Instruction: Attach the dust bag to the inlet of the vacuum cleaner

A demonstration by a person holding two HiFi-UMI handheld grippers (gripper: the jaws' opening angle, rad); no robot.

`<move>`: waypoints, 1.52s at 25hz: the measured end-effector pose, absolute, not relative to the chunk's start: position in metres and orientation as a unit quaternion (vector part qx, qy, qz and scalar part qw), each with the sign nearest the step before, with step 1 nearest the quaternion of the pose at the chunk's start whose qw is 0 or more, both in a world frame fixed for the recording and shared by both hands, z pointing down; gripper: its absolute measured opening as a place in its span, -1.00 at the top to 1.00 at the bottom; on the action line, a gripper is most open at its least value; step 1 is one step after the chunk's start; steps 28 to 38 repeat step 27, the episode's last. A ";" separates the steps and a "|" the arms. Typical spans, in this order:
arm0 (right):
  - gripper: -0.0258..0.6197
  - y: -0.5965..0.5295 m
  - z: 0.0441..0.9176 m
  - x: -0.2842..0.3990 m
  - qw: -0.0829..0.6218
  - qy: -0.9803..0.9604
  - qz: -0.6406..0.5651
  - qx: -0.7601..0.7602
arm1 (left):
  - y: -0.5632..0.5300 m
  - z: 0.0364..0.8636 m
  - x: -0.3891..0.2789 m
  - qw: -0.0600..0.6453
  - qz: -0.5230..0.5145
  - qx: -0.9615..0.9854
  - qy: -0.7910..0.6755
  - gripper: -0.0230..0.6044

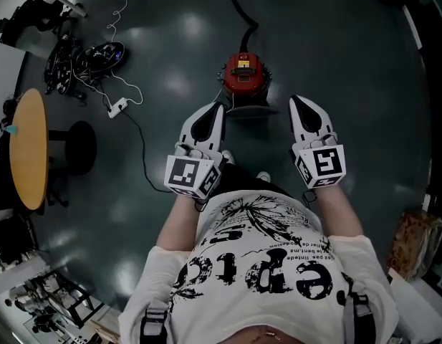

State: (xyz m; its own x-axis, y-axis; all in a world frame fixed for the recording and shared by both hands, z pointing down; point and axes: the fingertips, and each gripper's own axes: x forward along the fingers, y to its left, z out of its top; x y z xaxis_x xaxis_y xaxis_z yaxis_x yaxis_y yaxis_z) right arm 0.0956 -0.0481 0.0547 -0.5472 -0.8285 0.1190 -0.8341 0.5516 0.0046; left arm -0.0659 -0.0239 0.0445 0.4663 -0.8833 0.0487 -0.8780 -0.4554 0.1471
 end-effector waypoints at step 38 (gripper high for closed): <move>0.92 -0.060 0.045 0.075 0.050 -0.880 0.022 0.472 | -0.045 0.049 -0.065 0.070 0.004 0.871 -0.485 0.92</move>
